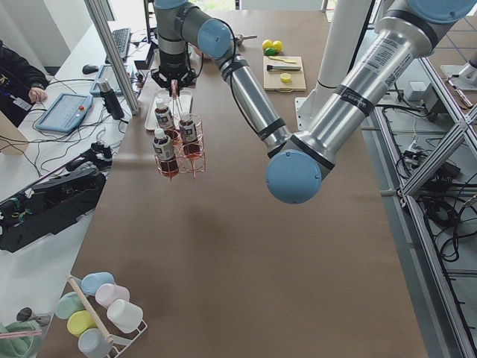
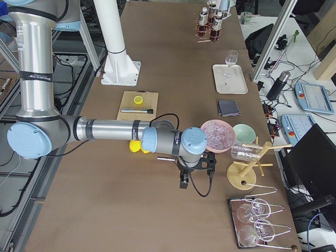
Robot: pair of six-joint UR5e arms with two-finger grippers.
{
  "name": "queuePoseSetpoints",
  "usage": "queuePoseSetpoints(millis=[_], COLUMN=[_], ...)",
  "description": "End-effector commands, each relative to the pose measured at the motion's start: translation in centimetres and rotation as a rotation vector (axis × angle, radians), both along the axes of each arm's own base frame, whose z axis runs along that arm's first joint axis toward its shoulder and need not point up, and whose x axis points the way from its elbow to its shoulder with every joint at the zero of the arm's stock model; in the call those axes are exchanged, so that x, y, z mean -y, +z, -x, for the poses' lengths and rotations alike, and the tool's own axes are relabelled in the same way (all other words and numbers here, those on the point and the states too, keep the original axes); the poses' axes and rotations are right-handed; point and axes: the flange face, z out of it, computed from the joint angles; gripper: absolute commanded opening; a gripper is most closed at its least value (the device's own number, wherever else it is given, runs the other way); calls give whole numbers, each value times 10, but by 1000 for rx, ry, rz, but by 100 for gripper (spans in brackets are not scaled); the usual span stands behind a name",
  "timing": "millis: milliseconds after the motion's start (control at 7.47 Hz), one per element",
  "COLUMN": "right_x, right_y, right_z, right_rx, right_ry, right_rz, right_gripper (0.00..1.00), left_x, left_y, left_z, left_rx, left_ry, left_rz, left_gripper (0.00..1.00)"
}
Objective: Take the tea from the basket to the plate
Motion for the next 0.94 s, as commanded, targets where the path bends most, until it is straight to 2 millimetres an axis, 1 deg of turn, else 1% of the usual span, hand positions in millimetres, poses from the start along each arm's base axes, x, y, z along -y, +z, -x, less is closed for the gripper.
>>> queuePoseSetpoints(millis=[0, 134, 268, 536, 670, 804], right_x=[0, 1, 1, -1, -3, -3], right_y=[0, 0, -1, 3, 7, 9], right_z=[0, 0, 0, 0, 0, 0], right_rx=[0, -1, -1, 0, -1, -1], right_ry=[0, 1, 0, 0, 0, 0], right_rz=[-1, -13, -16, -8, -1, 4], right_gripper=[100, 99, 99, 100, 100, 99], left_x=[-36, -51, -65, -85, -83, -82], left_y=[-70, -87, -97, -111, -119, -118], left_z=[-92, -121, -148, -192, -205, -225], left_rx=[-82, -82, -93, -118, -135, -145], left_ry=[58, 76, 91, 130, 138, 159], left_rz=[34, 21, 1, -6, -3, -10], left_gripper=[0, 0, 0, 0, 0, 0])
